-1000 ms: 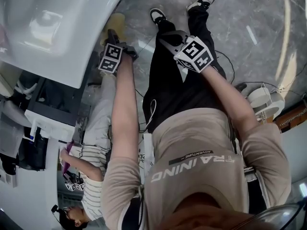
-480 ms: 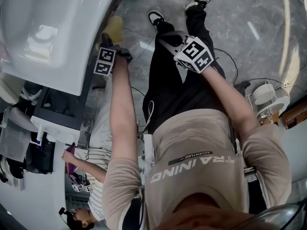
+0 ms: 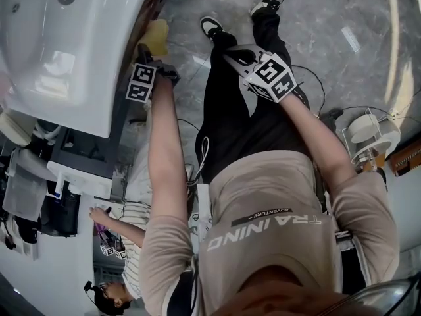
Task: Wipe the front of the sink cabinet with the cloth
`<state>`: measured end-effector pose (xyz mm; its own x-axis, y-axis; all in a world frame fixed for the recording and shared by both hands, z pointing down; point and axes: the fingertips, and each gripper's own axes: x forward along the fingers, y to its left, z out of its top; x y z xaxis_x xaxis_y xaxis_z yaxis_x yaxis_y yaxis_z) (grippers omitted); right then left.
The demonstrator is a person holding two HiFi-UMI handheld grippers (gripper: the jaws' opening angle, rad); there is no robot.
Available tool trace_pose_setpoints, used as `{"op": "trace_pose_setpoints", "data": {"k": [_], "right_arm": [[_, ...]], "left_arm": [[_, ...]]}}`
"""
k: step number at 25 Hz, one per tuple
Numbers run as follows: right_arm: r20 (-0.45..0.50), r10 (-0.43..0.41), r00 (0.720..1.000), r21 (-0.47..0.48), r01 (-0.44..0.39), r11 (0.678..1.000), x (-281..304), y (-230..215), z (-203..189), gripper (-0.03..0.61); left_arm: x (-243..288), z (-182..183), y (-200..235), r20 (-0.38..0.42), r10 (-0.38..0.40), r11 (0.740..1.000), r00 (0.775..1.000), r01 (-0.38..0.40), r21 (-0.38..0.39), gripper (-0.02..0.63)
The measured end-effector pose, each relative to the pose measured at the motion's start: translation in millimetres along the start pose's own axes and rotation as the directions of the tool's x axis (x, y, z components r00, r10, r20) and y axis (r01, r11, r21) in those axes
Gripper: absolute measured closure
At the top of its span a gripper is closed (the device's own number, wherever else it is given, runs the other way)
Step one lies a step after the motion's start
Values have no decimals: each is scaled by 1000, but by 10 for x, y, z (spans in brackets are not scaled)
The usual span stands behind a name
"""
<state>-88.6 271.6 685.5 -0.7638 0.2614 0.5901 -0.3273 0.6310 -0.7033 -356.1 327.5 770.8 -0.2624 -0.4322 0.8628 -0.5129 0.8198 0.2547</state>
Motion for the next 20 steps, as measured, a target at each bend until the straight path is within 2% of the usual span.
{"op": "trace_pose_setpoints", "data": {"k": [4, 8, 13, 17, 20], "right_arm": [[4, -7, 1000, 4, 7, 1000, -136, -166, 25, 566], [22, -17, 1000, 21, 16, 1000, -246, -302, 82, 566], [26, -13, 1000, 29, 12, 1000, -389, -446, 101, 566], [36, -10, 999, 33, 9, 999, -529, -589, 166, 566], [36, -10, 999, 33, 8, 999, -606, -687, 220, 566]], "left_arm": [[79, 15, -245, 19, 2, 1000, 1000, -2, -4, 574], [128, 44, -533, 16, -24, 996, 1000, 22, 88, 574], [148, 63, -764, 42, -33, 995, 999, 29, 92, 574], [182, 63, -1069, 34, -71, 977, 997, 62, 205, 574], [205, 69, -1181, 39, -73, 977, 997, 64, 202, 574]]}}
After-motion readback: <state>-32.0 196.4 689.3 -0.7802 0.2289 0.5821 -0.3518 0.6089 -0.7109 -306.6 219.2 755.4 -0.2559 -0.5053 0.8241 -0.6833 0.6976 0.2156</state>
